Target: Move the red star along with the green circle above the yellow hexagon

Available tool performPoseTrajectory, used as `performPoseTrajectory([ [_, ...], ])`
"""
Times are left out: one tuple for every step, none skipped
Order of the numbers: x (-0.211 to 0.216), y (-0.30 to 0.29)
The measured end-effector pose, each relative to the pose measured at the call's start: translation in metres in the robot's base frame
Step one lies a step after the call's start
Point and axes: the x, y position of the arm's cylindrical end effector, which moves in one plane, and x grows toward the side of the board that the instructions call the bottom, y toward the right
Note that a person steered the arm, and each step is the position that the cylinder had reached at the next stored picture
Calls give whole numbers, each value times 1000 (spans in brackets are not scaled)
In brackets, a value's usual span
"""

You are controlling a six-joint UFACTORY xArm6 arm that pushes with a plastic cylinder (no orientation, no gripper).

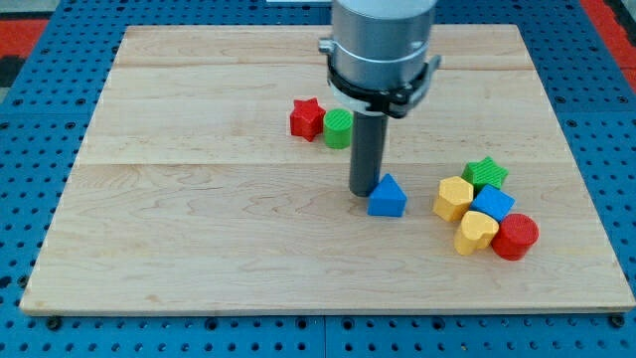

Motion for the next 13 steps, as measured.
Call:
performPoseTrajectory([
  [12, 25],
  [22, 40],
  [25, 41],
  [18, -14],
  [-8, -85],
  [-51, -155],
  [-89, -199],
  [-108, -189],
  [-122, -163],
  [-126, -145],
  [-126, -121],
  [-126, -92],
  [-121, -64],
])
